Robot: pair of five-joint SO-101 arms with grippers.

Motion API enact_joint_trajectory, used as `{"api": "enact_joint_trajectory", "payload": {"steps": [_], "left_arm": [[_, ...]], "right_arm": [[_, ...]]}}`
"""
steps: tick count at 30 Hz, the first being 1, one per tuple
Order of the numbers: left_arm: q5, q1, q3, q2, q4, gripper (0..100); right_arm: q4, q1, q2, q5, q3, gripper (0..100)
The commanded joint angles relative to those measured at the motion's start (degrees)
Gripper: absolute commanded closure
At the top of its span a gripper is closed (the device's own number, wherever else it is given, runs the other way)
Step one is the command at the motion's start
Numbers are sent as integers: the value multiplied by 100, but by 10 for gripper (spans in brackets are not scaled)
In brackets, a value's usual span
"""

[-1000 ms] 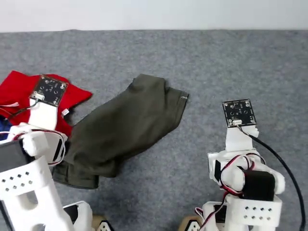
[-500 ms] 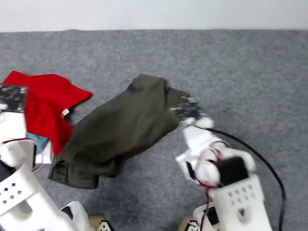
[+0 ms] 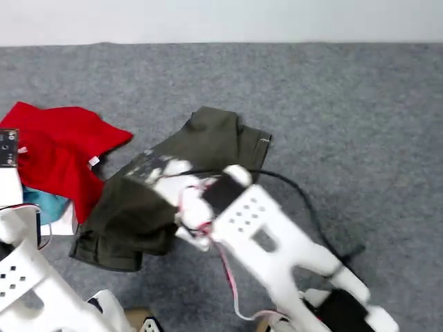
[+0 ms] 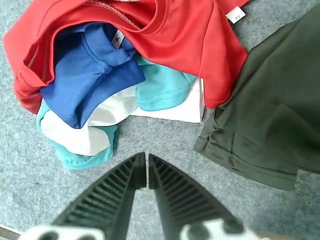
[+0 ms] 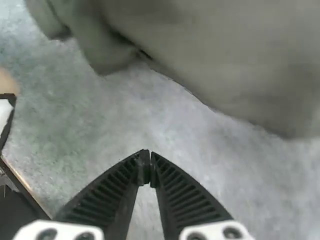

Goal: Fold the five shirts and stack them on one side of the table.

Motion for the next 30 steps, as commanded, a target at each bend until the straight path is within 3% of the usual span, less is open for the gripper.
{"api": "enact_joint_trajectory", "payload": {"steps": [1,5,14,21,23,27,30], "left_arm": [[-26,-18,92,-97,9,986],[-26,-18,303,-97,9,986],[-18,-18,321,-97,9,986],[-18,-18,321,-97,9,986],[-18,-18,321,-97,9,986],[-18,-18,321,-97,9,986],[-18,-18,321,-97,9,986]], "right_arm": [[-277,-505,558,18,-440,890],[-567,-927,1130,18,-571,785],[-1508,-1455,2009,18,-677,789],[-1982,-1253,2703,18,-686,790],[-1991,-1077,2809,44,-686,817],[-1930,-734,2844,62,-835,998],[-1543,-470,2800,62,-1081,988]]}}
